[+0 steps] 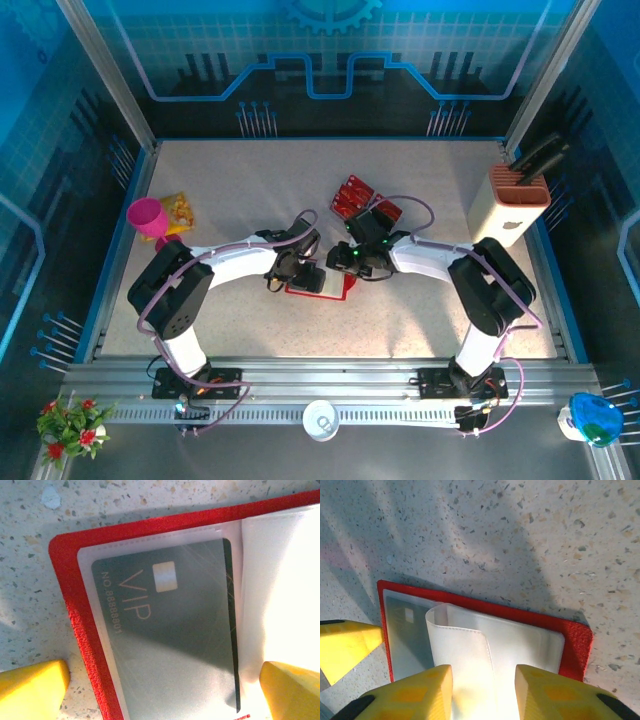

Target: Put the credit cards into the card holder

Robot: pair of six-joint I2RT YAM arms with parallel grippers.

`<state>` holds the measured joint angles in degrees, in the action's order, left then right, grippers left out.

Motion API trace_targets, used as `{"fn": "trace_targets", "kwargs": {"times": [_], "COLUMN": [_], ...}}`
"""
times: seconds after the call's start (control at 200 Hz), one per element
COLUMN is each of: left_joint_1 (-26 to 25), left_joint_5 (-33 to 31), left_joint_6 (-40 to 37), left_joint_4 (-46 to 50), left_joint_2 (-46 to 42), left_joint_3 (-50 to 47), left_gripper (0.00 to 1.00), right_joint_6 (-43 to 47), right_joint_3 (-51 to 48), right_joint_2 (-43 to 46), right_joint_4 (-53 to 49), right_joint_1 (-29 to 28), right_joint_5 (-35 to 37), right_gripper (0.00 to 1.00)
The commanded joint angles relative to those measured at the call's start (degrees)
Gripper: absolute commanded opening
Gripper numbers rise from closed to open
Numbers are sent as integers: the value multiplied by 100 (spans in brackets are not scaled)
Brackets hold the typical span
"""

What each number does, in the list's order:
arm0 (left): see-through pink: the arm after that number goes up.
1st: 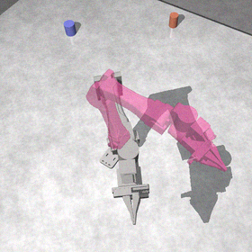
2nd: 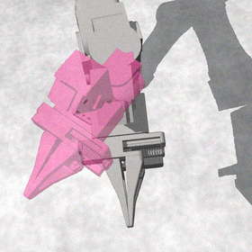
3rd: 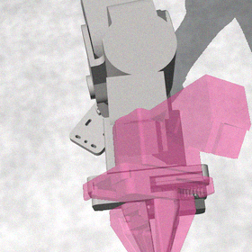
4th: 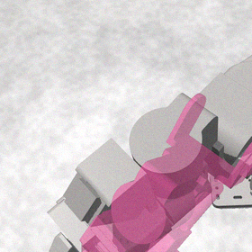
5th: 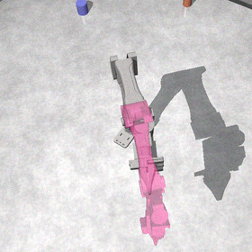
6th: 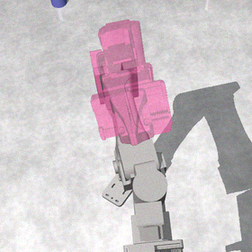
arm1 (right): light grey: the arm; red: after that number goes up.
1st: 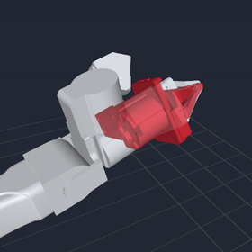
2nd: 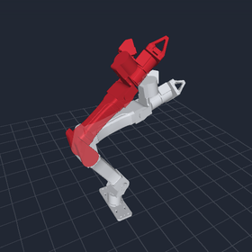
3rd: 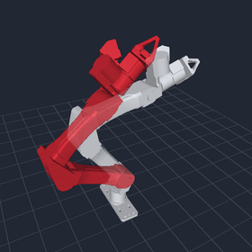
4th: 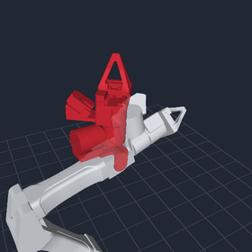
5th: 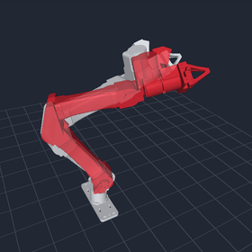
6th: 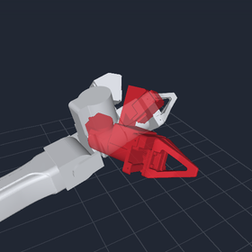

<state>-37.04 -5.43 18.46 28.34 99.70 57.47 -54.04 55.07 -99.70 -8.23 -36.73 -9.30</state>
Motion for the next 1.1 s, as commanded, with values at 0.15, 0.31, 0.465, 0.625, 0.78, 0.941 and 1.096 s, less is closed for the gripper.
{"fn": "trace_targets", "kwargs": {"times": [0.15, 0.31, 0.465, 0.625, 0.78, 0.941, 1.096], "left_joint_1": [-24, -25, -24, -11, 119, 407, 701], "left_joint_5": [-76, -56, -29, -72, -104, -33, -4], "left_joint_6": [65, 106, 183, 280, 484, 791, 1021], "left_joint_4": [116, 120, 187, 323, 409, 352, 307], "left_joint_2": [83, -49, -307, -714, -1205, -1757, -2261], "left_joint_3": [-217, -210, -148, -44, -49, -247, -420], "left_gripper": [99, 99, 99, 99, 99, 99, 99], "right_joint_6": [29, 95, 155, 149, 86, -23, -57], "right_joint_3": [263, 435, 544, 719, 923, 1142, 1435], "right_joint_2": [-452, -507, -520, -456, -426, -485, -732], "right_joint_4": [127, 89, 9, -75, -187, -210, -327], "right_joint_1": [-78, -123, -141, -194, -292, -377, -421], "right_joint_5": [-291, -370, -479, -533, -533, -541, -573], "right_gripper": [38, 37, 37, 37, 39, 43, 44]}}
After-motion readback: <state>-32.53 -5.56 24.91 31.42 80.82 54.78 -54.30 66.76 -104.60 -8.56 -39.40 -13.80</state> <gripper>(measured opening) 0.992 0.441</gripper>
